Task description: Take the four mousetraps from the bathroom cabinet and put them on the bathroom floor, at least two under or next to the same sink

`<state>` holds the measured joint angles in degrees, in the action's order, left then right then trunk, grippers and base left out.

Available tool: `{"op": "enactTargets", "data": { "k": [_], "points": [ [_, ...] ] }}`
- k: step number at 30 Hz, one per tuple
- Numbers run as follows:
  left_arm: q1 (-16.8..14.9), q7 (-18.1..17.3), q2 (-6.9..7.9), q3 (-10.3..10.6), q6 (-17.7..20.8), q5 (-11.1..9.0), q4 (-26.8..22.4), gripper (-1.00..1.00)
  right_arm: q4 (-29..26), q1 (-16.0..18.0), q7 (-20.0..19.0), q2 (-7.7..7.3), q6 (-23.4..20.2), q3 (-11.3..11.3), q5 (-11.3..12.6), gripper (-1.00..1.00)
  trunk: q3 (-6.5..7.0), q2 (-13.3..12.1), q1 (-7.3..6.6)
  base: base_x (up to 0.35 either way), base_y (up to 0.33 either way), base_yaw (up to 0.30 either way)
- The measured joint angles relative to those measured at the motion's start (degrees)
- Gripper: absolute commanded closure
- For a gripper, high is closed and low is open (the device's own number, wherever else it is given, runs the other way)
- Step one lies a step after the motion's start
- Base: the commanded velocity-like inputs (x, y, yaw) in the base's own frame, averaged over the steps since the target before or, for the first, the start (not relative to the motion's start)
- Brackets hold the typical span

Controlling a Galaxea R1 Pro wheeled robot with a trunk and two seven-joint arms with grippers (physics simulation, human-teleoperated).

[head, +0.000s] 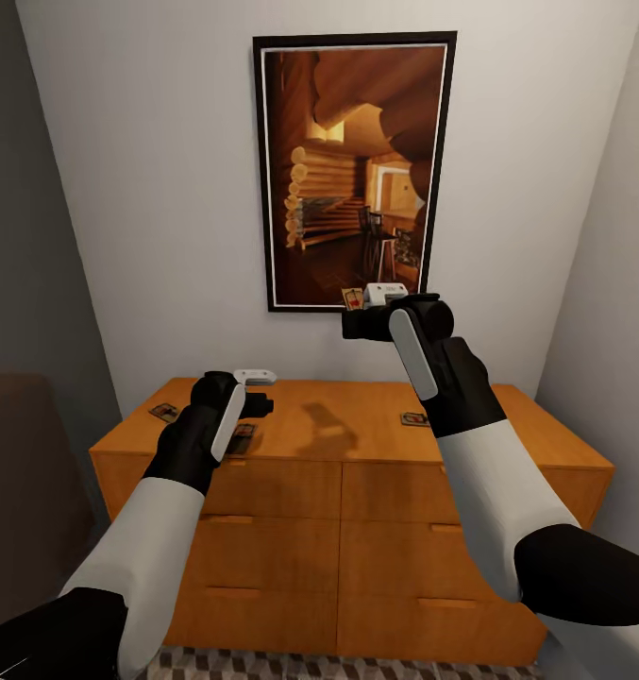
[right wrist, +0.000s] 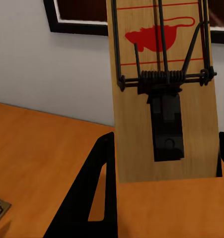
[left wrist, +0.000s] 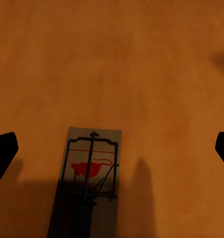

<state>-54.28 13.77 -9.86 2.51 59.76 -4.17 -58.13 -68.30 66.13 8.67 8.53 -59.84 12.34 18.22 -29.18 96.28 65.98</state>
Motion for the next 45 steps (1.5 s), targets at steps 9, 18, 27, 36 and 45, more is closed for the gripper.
{"op": "enactTargets", "data": {
  "k": [9, 18, 27, 36, 45],
  "points": [
    [0.00, 0.08, 0.05, -0.05, 0.04, 0.03, 0.19, -1.00, 0.12, 0.00, 0.00, 0.00, 0.00, 0.01, 0.00, 1.00, 0.00, 0.00, 0.00, 0.000, 0.000, 0.000],
    [0.00, 0.09, 0.07, -0.03, 0.04, -0.03, 0.35, -1.00, 0.13, 0.00, 0.00, -0.03, 0.00, -0.02, 0.01, 1.00, 0.00, 0.00, 0.03, -0.154, 0.015, 0.000],
    [0.00, 0.09, 0.31, -0.04, 0.04, -0.03, 0.40, -1.00, 0.17, 0.00, 0.00, -0.08, 0.00, -0.01, -0.01, 1.00, 0.00, 0.00, 0.00, -0.061, 0.012, 0.000],
    [0.00, 0.09, 0.45, -0.37, 0.04, -0.03, 1.94, -1.00, 0.40, 0.00, 0.13, -0.01, 0.00, 0.01, -0.05, 1.00, 0.00, 0.00, 0.00, -0.002, 0.000, 0.000],
    [0.00, 0.09, 1.82, -0.73, 0.04, 0.01, 7.49, -1.00, 0.34, 0.00, 0.18, -0.08, 0.00, -0.07, -0.33, 1.00, 0.00, 0.00, 0.00, 0.000, 0.000, 0.000]
  ]
}}
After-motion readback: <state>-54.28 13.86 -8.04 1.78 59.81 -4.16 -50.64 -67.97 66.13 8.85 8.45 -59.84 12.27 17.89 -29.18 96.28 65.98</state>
